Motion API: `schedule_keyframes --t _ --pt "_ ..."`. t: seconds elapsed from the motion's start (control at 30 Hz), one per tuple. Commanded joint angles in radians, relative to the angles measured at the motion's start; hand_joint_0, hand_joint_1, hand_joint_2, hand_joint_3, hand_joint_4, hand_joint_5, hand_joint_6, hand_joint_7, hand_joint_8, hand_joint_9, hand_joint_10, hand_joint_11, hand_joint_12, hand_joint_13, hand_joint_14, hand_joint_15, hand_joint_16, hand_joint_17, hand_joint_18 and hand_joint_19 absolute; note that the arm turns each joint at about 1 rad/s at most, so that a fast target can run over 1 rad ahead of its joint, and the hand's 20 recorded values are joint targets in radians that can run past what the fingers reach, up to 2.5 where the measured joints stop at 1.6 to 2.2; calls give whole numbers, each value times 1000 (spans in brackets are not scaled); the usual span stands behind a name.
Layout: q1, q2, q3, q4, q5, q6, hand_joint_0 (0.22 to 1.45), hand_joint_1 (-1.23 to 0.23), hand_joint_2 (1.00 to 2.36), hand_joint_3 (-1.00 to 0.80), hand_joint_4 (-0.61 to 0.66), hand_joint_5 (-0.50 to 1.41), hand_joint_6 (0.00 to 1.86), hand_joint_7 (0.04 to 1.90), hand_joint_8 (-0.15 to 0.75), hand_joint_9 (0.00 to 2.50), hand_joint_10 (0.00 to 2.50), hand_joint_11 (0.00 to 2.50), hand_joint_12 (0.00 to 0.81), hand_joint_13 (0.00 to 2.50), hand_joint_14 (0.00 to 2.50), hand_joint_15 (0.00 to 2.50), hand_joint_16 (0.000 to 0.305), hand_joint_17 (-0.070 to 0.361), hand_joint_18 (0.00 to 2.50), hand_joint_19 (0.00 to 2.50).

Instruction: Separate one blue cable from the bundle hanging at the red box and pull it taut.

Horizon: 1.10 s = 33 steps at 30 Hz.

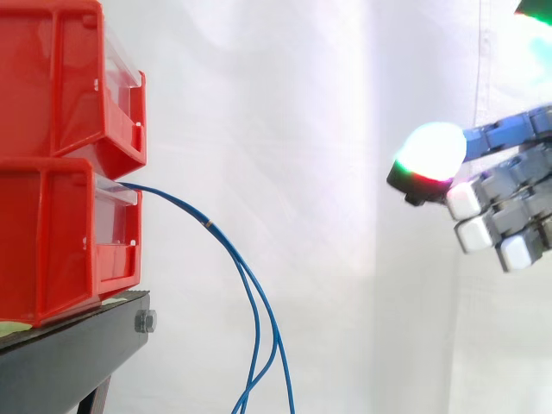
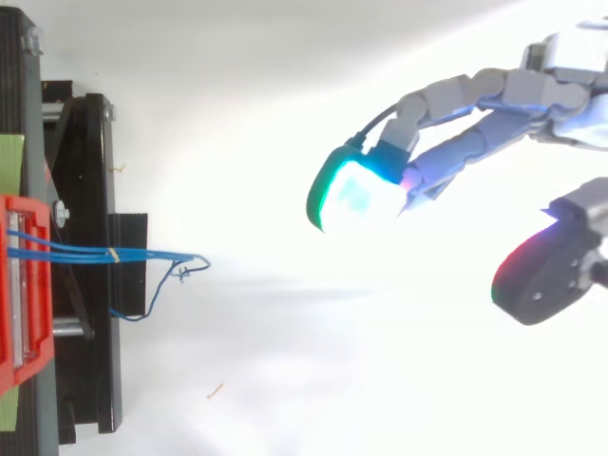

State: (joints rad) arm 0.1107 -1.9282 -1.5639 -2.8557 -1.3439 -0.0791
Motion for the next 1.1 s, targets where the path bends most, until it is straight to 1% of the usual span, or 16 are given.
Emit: schedule_keyframes --t 0.0,0.13,0.23,0.3,0.33,0.43,0.5,0.63,0.7,0.73,0.83,0.87,0.93,0.97,1.03,1.07 --pt "4 -32 28 3 11 -8 519 -670 1000 -500 208 -207 502 809 296 683 8 364 370 665 11 333 48 108 633 504" --pt "10 -61 73 3 17 -11 521 -670 1000 -500 212 -206 502 811 297 685 8 361 370 663 11 330 48 107 634 504" --pt "15 -90 94 7 17 -22 522 -669 1000 -500 211 -206 502 811 296 685 9 364 372 658 11 332 48 107 634 494" --pt "15 -120 119 7 12 -27 521 -669 1000 -500 210 -205 502 809 297 685 10 359 373 656 11 324 48 107 634 494" --pt "15 -144 140 7 12 -27 521 -669 1000 -500 214 -205 502 811 297 684 9 367 372 655 11 328 48 107 634 494" --pt "15 -181 180 7 5 -27 523 -669 1000 -500 214 -205 502 810 296 683 10 360 372 655 11 326 47 107 633 495" --pt "17 -198 191 16 11 -31 522 -672 1000 -500 215 -205 502 807 297 683 8 359 374 653 11 325 48 107 634 487" --pt "15 -227 193 47 26 -54 522 -672 1000 -500 215 -204 502 811 298 683 8 359 372 653 12 327 47 107 633 494" --pt "14 -233 193 62 22 -61 523 -670 1000 -500 217 -204 502 811 299 688 9 365 372 653 11 328 47 107 633 495" --pt "14 -247 193 76 28 -64 522 -671 1000 -500 216 -204 502 810 300 687 9 368 373 653 11 329 47 107 633 495" --pt "14 -259 196 101 31 -65 523 -671 1000 -500 216 -204 502 809 300 690 9 362 373 654 11 329 47 106 632 496" --pt "15 -270 200 104 35 -64 523 -672 1000 -500 218 -204 502 810 300 690 11 361 373 654 11 329 47 106 632 496" --pt "17 -275 205 105 46 -65 523 -672 1000 -500 218 -203 502 808 300 692 9 362 374 655 11 329 47 106 631 492" --pt "14 -299 219 102 62 -64 523 -670 1000 -500 218 -203 502 807 300 692 9 374 375 655 11 332 47 106 631 494" --pt "10 -308 232 101 58 -64 523 -672 1000 -500 217 -203 502 807 302 695 9 371 374 656 12 328 47 106 632 496" --pt "7 -313 243 99 49 -64 524 -671 1000 -500 218 -203 502 808 301 696 8 364 374 656 11 329 47 106 632 496"
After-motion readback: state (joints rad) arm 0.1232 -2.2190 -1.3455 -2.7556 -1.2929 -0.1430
